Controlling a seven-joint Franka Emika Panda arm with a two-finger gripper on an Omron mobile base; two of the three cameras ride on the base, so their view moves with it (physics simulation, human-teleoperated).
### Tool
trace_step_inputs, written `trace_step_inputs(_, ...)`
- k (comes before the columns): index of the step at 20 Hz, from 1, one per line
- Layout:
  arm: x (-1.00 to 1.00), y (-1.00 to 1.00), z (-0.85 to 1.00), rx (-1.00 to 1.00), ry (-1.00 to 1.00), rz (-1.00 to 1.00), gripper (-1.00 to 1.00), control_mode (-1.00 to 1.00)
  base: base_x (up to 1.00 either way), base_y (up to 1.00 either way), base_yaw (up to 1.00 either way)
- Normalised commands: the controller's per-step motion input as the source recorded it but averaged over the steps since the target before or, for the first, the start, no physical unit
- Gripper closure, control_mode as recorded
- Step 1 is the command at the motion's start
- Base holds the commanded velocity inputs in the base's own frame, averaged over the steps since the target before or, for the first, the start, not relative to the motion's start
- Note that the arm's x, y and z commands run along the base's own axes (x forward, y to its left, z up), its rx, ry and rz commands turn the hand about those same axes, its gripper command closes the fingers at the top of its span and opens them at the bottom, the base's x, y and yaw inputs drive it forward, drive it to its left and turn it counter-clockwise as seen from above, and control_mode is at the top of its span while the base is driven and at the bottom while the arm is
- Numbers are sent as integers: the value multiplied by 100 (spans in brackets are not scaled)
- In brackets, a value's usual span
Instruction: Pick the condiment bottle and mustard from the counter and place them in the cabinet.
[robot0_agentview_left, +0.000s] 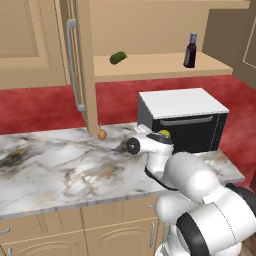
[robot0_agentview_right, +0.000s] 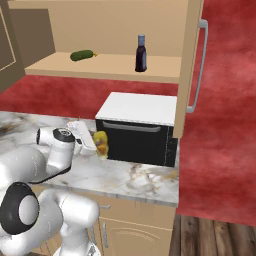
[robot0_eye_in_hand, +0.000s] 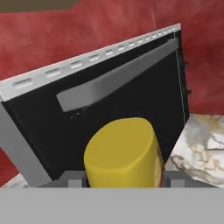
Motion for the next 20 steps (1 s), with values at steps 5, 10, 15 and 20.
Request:
trace_step_inputs(5,-9,1,36,0,0,33,100,-100,0,0,0)
trace_step_inputs(10,-26,11,34,-1,0,41,100,-100,0,0,0)
trace_step_inputs(15,-46,12,23,-7,0,35,100,-100,0,0,0)
trace_step_inputs(20,-46,6,39,-4,0,34,100,-100,0,0,0)
